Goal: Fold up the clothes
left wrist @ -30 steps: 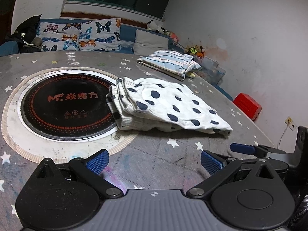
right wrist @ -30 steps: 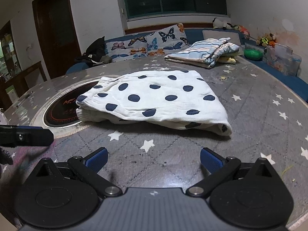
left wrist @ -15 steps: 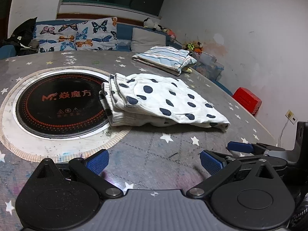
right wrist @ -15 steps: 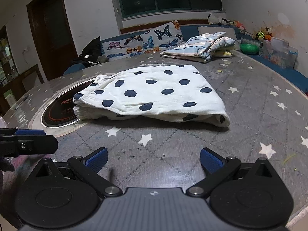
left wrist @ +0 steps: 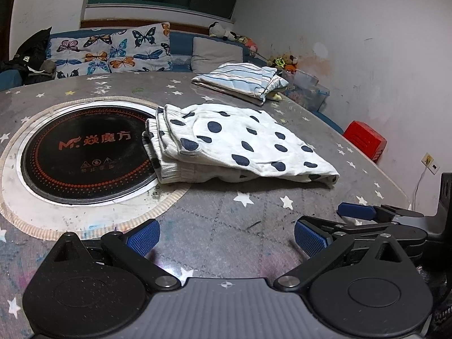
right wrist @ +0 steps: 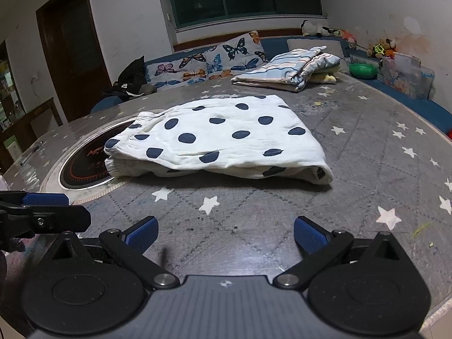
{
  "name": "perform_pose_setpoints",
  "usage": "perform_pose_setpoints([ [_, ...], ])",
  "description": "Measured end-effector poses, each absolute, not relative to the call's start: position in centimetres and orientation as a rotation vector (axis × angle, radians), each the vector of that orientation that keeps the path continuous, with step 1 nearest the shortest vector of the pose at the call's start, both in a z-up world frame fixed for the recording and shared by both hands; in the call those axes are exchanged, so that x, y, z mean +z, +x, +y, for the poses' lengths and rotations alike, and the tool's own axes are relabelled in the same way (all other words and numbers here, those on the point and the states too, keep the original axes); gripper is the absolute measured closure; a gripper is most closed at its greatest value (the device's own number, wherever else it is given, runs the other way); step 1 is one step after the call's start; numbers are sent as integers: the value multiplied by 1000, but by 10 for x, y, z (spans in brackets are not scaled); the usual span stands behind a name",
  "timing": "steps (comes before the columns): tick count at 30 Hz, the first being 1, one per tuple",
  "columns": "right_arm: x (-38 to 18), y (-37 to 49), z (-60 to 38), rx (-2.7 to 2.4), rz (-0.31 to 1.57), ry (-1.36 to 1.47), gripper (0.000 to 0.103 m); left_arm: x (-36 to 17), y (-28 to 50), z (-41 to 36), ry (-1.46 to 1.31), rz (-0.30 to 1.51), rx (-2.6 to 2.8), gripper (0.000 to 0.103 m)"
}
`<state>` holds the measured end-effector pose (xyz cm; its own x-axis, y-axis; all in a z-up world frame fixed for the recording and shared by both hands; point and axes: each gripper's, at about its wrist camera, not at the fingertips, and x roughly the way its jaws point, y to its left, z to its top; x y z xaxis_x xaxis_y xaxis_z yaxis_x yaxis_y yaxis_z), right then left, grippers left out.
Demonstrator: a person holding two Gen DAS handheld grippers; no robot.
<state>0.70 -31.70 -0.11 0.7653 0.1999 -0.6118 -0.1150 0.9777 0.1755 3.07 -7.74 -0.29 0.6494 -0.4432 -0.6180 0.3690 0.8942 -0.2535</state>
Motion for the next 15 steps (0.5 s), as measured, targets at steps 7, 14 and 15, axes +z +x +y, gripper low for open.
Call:
perform_pose_setpoints([
  [7, -1, 8, -322, 162, 673, 144, 0, -3, 34, -82, -95, 738, -462, 0],
  [14, -2, 11, -323, 153, 673, 145, 0, -4, 39, -85, -83, 745, -465, 0],
  [15, -2, 11, -324, 150, 672, 146, 0, -3, 39, -85, -80, 745, -464, 0],
])
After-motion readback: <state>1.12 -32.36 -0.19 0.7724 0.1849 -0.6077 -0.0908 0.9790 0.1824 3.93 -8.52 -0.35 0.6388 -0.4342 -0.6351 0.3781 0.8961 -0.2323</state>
